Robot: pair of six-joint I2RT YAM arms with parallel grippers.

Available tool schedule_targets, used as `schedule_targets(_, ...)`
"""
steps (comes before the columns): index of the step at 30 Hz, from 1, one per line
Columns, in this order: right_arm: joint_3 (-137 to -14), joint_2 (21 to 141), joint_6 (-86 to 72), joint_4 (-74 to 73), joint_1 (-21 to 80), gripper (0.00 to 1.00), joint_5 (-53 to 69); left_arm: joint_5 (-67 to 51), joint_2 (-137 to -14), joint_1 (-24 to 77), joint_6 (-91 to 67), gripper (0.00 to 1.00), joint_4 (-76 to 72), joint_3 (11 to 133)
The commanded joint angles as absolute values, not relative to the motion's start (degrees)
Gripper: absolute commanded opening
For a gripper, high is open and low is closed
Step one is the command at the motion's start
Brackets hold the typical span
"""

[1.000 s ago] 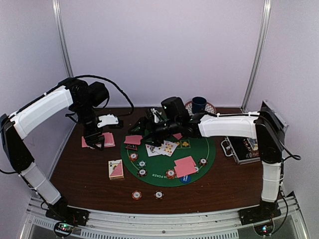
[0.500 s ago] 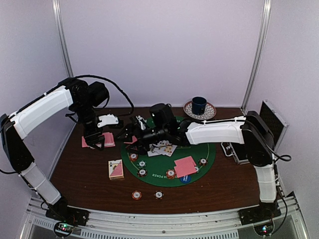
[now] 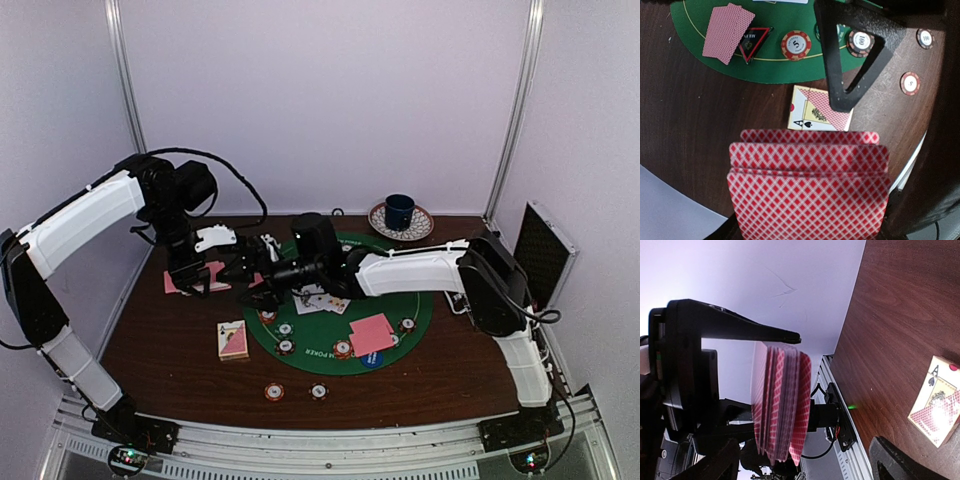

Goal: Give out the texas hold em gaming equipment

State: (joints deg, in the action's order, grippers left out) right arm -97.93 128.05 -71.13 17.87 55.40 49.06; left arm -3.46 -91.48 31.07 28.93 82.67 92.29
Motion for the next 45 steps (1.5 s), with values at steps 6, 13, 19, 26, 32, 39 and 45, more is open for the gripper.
schedule_targets(6,-103.53,133.13,-78.57,27.2,56.51,0.92,48.75,-4.27,-91.31,31.11,28.92,0.0,82.44,94.11)
schedule_targets(13,-104.77,135.65,-82.16,32.09,56.6,0.91,46.74,-4.32,-91.14,31.11,29.0,0.0,82.4,94.13)
schedule_targets(19,-104.53,137.98,-87.44,39.92,56.6,0.9,44.55,-4.6,-90.92,31.11,29.0,0.0,82.43,94.13)
schedule_targets(26,-101.46,137.22,-89.61,44.55,55.55,0.88,43.75,-4.47,-90.8,31.11,29.08,0.0,82.59,94.19)
schedule_targets(32,-102.61,136.58,-87.67,41.85,55.57,0.88,44.88,-4.53,-91.05,31.11,29.09,0.0,82.57,94.3)
schedule_targets(39,-107.17,139.57,-88.36,39.61,56.64,0.87,46.68,-4.52,-91.11,31.11,29.09,0.0,82.61,94.4)
schedule_targets(45,-112.06,143.02,-90.68,39.49,57.39,0.84,47.61,-4.53,-91.22,31.11,29.09,0.0,82.71,94.64)
